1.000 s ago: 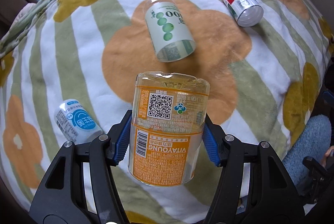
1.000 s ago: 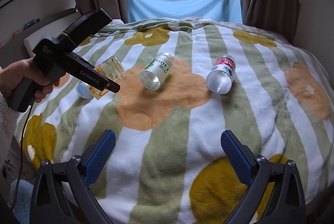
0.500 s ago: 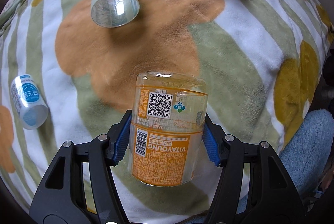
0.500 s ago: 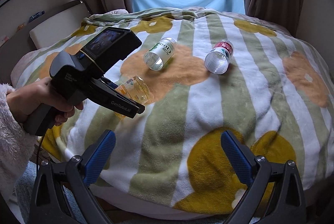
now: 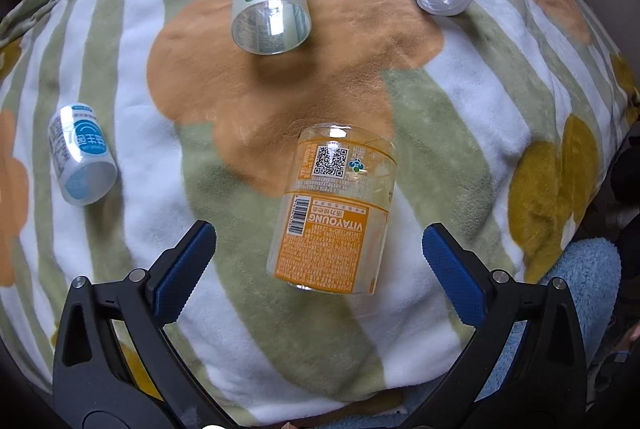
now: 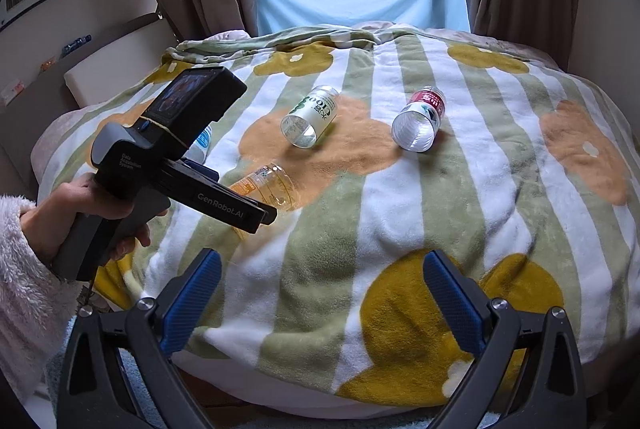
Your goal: Flip cup upside down
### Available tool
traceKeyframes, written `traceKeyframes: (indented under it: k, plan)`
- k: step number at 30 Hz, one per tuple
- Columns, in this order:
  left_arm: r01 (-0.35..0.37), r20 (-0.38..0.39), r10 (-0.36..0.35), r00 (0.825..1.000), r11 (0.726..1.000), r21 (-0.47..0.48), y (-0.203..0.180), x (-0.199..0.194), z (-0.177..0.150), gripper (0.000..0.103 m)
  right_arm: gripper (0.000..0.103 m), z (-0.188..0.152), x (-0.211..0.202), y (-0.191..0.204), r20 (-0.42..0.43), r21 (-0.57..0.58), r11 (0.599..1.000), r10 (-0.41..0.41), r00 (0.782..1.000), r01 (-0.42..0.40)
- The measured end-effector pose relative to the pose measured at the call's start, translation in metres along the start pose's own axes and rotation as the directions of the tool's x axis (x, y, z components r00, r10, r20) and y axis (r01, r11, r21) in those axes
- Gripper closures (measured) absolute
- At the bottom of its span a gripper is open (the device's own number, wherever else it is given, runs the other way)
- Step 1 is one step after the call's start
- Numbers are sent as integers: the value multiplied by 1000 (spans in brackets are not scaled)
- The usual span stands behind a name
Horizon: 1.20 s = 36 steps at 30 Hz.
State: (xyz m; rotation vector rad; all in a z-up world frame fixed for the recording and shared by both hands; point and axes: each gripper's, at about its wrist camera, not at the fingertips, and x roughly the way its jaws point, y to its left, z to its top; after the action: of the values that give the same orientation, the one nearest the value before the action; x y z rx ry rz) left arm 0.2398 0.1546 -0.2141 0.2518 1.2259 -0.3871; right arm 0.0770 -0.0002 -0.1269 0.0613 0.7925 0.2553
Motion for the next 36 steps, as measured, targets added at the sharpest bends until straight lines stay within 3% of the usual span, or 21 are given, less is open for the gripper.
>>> traceKeyframes:
  k: [5, 10, 12, 15, 19, 23, 27, 29, 33, 36]
  plan:
    - [-33, 91, 38, 995, 998, -53, 10, -41, -20, 0, 2, 26, -13, -6, 17, 13, 1000, 20, 1000, -20]
    - [-22, 177, 42, 983, 993, -115, 20, -79, -51, 0, 2, 67, -2, -15, -41, 112, 981, 166, 985, -160]
    - [-35, 188, 57, 981, 992, -121, 22, -85, -63, 0, 2, 81, 12, -11, -94, 146, 970, 210, 973, -195]
    - [-43, 216, 71, 974, 991, -130, 24, -87, -82, 0, 2, 92, 43, -9, -194, 264, 932, 302, 933, -247]
    - [-29, 255, 69, 965, 987, -160, 27, -77, -103, 0, 2, 98, 86, 3, -323, 318, 923, 321, 890, -218]
    - [-26, 299, 79, 951, 984, -177, 29, -64, -122, 0, 2, 88, 134, -1, -408, 485, 854, 410, 816, -186]
    - [-25, 333, 87, 939, 982, -188, 31, -52, -137, 0, 9, 77, 169, -6, -459, 562, 823, 388, 799, -77]
    - [-25, 339, 89, 936, 982, -190, 31, -48, -141, 0, 18, 75, 180, -8, -449, 611, 789, 410, 793, -62]
    - [-9, 335, 76, 939, 980, -198, 33, -38, -146, 0, 23, 71, 200, -6, -450, 668, 743, 442, 776, -36]
    - [-13, 333, 81, 939, 980, -200, 33, -33, -147, 0, 30, 67, 212, -2, -471, 674, 739, 430, 770, 0]
